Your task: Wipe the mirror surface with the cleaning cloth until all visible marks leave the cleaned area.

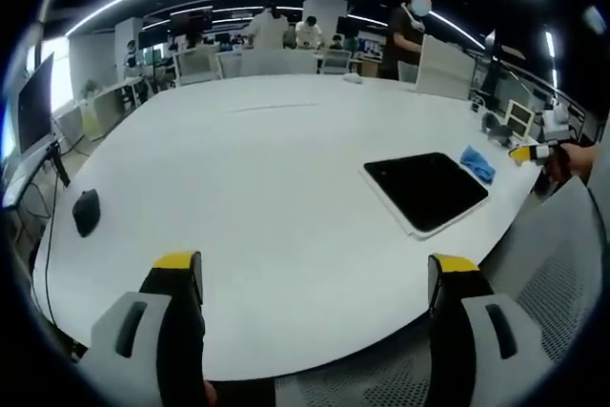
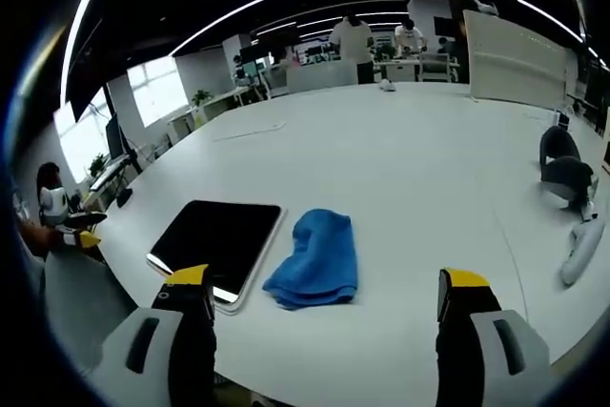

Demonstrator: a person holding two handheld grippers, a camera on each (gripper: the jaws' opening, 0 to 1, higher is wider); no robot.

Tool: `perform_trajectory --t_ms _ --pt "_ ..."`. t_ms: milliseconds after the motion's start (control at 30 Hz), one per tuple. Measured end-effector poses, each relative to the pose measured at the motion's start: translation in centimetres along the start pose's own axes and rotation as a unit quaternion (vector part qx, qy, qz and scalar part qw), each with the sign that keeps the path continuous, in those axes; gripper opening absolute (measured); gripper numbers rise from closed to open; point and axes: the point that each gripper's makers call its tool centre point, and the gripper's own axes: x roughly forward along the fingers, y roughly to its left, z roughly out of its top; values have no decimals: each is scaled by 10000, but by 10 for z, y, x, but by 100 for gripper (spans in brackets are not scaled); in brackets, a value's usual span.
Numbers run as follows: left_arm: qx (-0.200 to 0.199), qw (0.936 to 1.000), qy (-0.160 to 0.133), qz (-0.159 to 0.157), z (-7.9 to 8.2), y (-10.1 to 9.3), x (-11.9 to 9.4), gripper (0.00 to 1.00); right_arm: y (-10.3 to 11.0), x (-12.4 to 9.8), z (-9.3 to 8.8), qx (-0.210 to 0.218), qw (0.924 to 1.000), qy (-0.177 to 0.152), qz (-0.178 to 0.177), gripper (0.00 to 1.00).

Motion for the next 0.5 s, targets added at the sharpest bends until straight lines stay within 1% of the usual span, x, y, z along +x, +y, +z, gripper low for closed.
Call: perform_trajectory --t_ms 100,267,500 --pt "52 10000 13 -30 0 -1 0 99 1 0 1 -10 10000 -2 6 96" --pt "-35 9999 11 -139 1 -7 0 99 6 -1 3 -86 10000 17 -3 96" --pt "-36 9997 34 -230 1 -11 0 99 11 -2 1 -163 9998 68 5 95"
